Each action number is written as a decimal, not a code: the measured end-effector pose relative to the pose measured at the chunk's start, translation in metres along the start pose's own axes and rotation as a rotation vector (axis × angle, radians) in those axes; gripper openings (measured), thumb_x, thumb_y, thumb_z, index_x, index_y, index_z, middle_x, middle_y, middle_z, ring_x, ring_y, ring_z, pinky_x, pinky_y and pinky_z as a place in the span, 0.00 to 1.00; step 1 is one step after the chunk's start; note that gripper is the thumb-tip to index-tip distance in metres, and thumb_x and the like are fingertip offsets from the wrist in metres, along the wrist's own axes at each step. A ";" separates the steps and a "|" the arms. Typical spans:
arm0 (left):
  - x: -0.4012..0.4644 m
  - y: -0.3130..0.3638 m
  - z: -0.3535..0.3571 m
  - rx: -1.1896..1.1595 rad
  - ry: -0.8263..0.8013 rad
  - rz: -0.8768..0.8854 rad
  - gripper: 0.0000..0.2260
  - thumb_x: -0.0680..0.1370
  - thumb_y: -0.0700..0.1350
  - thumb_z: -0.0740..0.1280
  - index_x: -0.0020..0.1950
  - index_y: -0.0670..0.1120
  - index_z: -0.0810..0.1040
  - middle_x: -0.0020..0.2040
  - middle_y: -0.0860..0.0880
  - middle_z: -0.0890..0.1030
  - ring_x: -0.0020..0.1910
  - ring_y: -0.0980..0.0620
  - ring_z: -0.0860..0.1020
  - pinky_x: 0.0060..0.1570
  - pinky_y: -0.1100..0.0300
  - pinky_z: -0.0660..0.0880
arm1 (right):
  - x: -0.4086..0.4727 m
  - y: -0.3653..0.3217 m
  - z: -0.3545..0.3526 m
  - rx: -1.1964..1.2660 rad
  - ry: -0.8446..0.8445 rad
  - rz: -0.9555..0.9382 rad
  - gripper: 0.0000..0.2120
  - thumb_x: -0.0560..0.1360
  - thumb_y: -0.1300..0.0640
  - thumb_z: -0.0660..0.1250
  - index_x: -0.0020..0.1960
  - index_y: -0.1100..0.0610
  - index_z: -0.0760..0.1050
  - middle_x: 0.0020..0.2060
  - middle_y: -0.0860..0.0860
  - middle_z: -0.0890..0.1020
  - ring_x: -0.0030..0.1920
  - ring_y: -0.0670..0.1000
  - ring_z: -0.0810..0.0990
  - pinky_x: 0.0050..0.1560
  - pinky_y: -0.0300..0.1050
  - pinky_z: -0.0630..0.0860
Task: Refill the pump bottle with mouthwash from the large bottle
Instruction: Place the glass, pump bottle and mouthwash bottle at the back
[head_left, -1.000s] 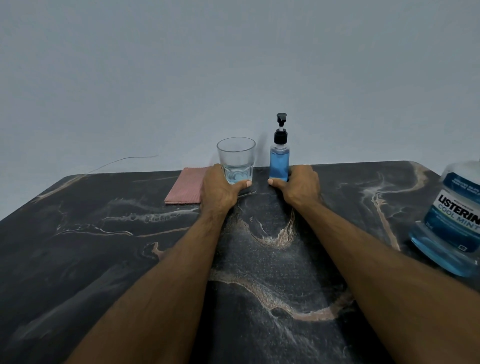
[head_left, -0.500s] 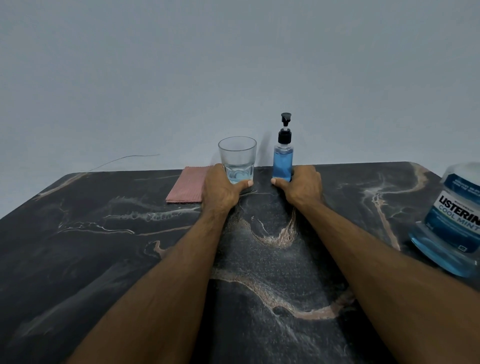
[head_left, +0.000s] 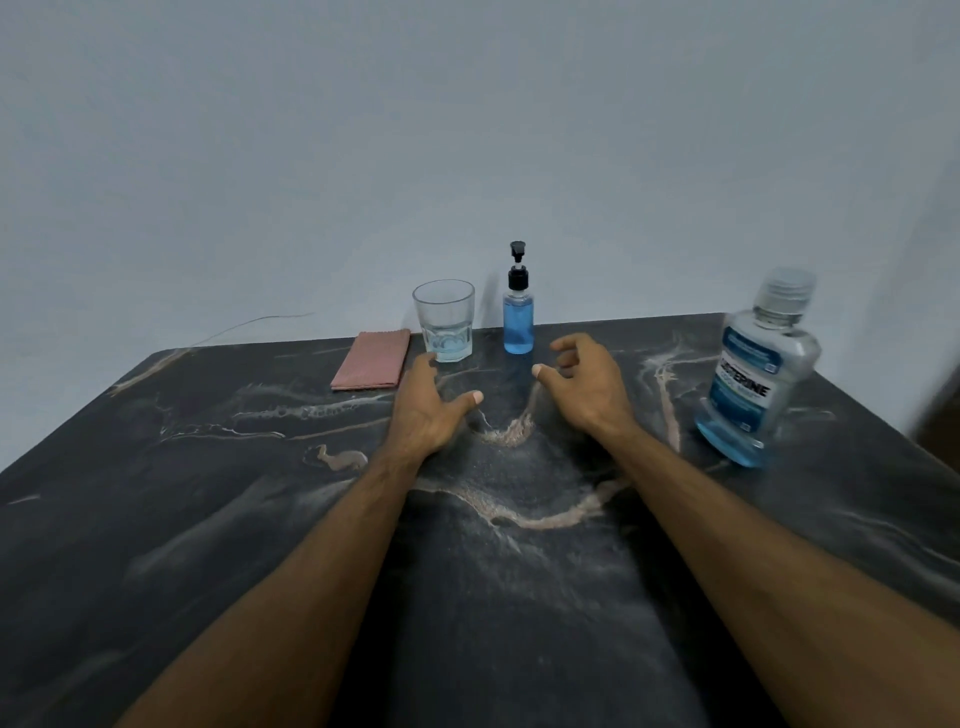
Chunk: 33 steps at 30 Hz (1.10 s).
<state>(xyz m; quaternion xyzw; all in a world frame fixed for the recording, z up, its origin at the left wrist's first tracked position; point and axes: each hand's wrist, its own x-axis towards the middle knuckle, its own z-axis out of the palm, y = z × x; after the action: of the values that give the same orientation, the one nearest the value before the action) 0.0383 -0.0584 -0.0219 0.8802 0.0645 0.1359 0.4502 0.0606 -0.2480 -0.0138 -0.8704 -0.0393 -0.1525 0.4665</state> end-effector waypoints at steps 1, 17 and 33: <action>-0.011 0.002 0.001 0.018 -0.008 0.016 0.35 0.70 0.49 0.75 0.73 0.45 0.63 0.70 0.44 0.71 0.67 0.46 0.71 0.65 0.52 0.70 | -0.010 0.001 -0.008 0.002 0.007 -0.013 0.14 0.74 0.52 0.71 0.57 0.53 0.73 0.52 0.51 0.78 0.50 0.48 0.77 0.50 0.41 0.75; -0.121 0.059 0.038 0.001 -0.101 0.139 0.30 0.72 0.48 0.74 0.70 0.44 0.67 0.63 0.46 0.75 0.55 0.54 0.72 0.55 0.62 0.68 | -0.114 0.042 -0.121 0.038 0.305 0.137 0.10 0.73 0.52 0.71 0.39 0.52 0.71 0.36 0.46 0.78 0.39 0.47 0.76 0.39 0.43 0.73; -0.108 0.051 0.027 0.013 -0.107 0.121 0.28 0.74 0.48 0.72 0.70 0.45 0.66 0.60 0.47 0.76 0.58 0.50 0.74 0.57 0.59 0.71 | -0.086 0.054 -0.137 0.054 0.215 0.143 0.23 0.72 0.57 0.74 0.63 0.57 0.70 0.60 0.54 0.78 0.59 0.54 0.78 0.59 0.50 0.76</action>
<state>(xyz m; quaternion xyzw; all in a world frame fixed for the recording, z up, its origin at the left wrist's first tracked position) -0.0574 -0.1346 -0.0157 0.8913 -0.0120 0.1154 0.4384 -0.0408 -0.3851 -0.0114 -0.8368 0.0688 -0.2101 0.5008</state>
